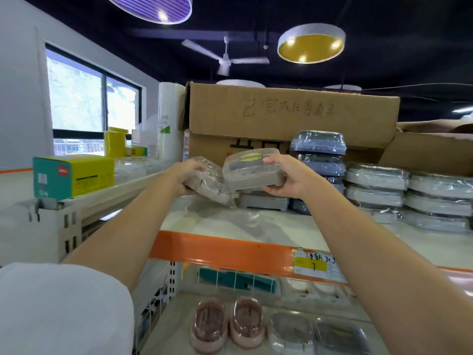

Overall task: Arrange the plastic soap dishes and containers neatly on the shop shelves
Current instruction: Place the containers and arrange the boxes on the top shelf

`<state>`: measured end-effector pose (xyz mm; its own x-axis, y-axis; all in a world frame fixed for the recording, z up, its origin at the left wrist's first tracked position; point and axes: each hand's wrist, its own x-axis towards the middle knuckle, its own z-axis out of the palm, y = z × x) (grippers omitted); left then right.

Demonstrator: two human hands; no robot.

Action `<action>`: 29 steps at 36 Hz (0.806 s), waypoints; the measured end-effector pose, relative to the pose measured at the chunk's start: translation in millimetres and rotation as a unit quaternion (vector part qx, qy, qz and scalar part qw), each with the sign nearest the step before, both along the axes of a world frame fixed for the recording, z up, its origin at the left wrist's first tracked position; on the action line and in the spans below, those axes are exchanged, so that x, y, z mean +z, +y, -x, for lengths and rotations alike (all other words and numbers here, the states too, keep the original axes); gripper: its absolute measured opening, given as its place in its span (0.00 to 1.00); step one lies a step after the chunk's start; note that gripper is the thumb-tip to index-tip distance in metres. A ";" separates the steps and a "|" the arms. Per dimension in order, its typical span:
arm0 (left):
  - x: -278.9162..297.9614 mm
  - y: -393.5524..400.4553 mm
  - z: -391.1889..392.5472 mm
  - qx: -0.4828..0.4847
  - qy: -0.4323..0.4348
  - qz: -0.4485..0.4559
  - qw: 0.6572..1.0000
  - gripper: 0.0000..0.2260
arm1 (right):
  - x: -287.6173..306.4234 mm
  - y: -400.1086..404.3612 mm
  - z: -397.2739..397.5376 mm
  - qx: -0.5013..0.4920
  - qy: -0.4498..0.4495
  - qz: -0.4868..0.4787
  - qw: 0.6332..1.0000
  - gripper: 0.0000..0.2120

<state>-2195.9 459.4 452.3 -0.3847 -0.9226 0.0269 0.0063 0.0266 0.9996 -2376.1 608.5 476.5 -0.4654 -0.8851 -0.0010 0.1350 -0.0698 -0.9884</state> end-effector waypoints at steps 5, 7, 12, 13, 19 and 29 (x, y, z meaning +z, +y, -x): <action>-16.3 11.7 -3.1 -0.004 0.027 0.027 0.999 0.06 | -19.5 15.3 -2.0 0.009 -0.014 0.041 0.999 0.14; -21.1 20.1 -8.4 -0.008 0.039 0.022 0.999 0.04 | -27.3 21.2 -5.4 0.013 -0.018 0.055 0.998 0.13; -27.2 50.5 -22.2 -0.024 0.051 0.015 0.998 0.10 | -39.2 44.9 -15.2 0.006 -0.029 0.074 0.997 0.07; -27.3 57.1 -25.0 -0.022 0.050 0.018 0.998 0.08 | -39.1 50.3 -16.6 0.004 -0.029 0.074 0.997 0.06; -25.0 90.0 -43.9 -0.003 0.067 0.027 0.997 0.06 | -36.4 72.8 -29.9 0.009 -0.015 0.067 0.998 0.06; -26.4 128.3 -76.6 -0.006 0.063 0.040 0.997 0.07 | -35.5 122.4 -68.3 -0.002 -0.009 0.085 0.996 0.06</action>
<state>-2119.3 587.6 425.9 -0.3851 -0.9106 0.1498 0.1331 0.1058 0.9854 -2307.8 730.9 441.0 -0.4701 -0.8714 0.1403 0.1521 -0.2365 -0.9597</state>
